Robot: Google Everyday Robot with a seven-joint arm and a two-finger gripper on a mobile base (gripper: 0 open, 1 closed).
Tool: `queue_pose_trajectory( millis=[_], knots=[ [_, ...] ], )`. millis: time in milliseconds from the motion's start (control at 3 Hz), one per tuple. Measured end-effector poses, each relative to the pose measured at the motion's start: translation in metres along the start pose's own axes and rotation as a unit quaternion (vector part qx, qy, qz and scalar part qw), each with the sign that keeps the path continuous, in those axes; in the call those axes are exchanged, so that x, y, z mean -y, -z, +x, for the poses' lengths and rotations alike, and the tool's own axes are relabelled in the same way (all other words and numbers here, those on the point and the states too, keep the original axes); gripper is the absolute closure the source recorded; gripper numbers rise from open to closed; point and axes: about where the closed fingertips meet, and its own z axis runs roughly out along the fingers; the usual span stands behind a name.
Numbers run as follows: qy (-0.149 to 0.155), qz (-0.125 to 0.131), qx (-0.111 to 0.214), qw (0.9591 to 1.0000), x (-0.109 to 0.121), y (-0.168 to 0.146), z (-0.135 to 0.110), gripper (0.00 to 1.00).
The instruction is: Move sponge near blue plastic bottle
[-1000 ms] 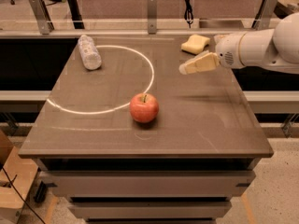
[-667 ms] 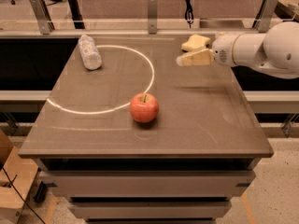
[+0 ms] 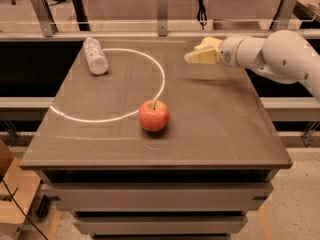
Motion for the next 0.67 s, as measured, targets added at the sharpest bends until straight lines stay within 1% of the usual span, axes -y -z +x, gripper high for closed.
queue_pose_trajectory(
  millis=[667],
  knots=[
    [-0.027,0.032,0.002,0.9991,0.026,-0.043,0.022,0.0]
  ],
)
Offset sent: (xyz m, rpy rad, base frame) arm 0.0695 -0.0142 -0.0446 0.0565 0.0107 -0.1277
